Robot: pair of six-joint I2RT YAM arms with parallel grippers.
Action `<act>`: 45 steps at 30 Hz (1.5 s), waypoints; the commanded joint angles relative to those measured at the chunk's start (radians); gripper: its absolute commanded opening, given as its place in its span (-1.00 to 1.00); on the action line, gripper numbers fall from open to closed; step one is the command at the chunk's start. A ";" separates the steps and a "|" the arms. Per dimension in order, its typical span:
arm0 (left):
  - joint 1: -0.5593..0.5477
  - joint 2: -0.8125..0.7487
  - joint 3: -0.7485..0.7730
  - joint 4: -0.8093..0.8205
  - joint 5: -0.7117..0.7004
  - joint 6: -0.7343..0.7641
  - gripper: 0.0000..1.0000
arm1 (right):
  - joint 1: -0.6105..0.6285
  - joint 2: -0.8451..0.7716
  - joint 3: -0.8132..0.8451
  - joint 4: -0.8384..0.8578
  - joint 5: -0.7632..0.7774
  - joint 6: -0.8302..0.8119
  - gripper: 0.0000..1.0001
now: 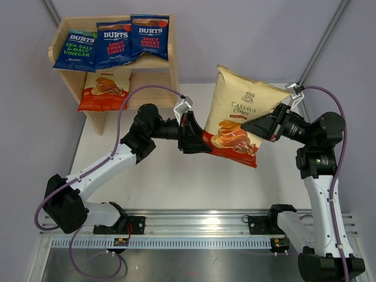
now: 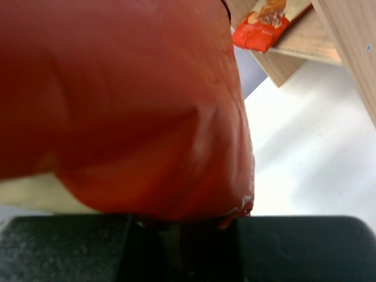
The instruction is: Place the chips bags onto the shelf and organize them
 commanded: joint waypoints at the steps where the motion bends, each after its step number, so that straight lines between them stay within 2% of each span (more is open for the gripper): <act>1: 0.058 -0.069 -0.040 0.035 -0.031 -0.043 0.23 | -0.004 -0.039 0.043 0.182 0.052 0.094 -0.75; 2: 0.058 -0.091 -0.048 0.054 -0.048 -0.051 0.73 | -0.004 -0.039 0.027 0.234 0.071 0.130 -0.77; 4: 0.058 -0.109 -0.088 0.148 -0.083 -0.104 0.98 | -0.004 -0.036 0.015 0.368 0.094 0.232 -0.81; 5: 0.058 -0.137 -0.112 0.249 -0.101 -0.126 0.98 | -0.004 -0.036 0.013 0.389 0.123 0.268 -0.84; 8: 0.043 -0.169 -0.213 0.414 -0.208 -0.227 0.98 | -0.004 -0.034 -0.002 0.469 0.181 0.324 -0.85; 9: 0.035 -0.189 -0.244 0.540 -0.250 -0.250 0.98 | -0.004 -0.034 -0.008 0.512 0.230 0.368 -0.85; 11: -0.009 -0.201 -0.321 0.691 -0.359 -0.273 0.98 | -0.003 -0.031 -0.040 0.572 0.302 0.461 -0.85; 15: -0.115 -0.212 -0.390 0.866 -0.520 -0.220 0.98 | 0.003 -0.008 -0.105 0.737 0.402 0.626 -0.88; 16: -0.136 -0.220 -0.393 0.865 -0.595 -0.171 0.98 | 0.009 -0.007 -0.118 0.750 0.419 0.643 -0.88; 19: -0.193 -0.209 -0.408 0.917 -0.716 -0.125 0.98 | 0.066 -0.019 -0.152 0.762 0.482 0.654 -0.89; 22: -0.204 -0.171 -0.418 1.077 -0.776 -0.160 0.98 | 0.109 -0.056 -0.200 0.765 0.575 0.648 -0.90; 26: -0.206 -0.071 -0.367 1.175 -0.818 -0.212 0.98 | 0.205 -0.088 -0.263 0.750 0.702 0.603 -0.92; 31: -0.209 -0.001 -0.321 1.210 -0.842 -0.264 0.98 | 0.328 -0.047 -0.300 0.851 0.766 0.594 -0.93; 35: -0.210 0.032 -0.312 1.310 -0.815 -0.286 0.98 | 0.393 -0.005 -0.304 0.889 0.781 0.562 -0.92; 45: -0.212 -0.103 -0.408 1.322 -0.779 -0.211 0.98 | 0.400 0.007 -0.362 0.893 0.815 0.511 -0.92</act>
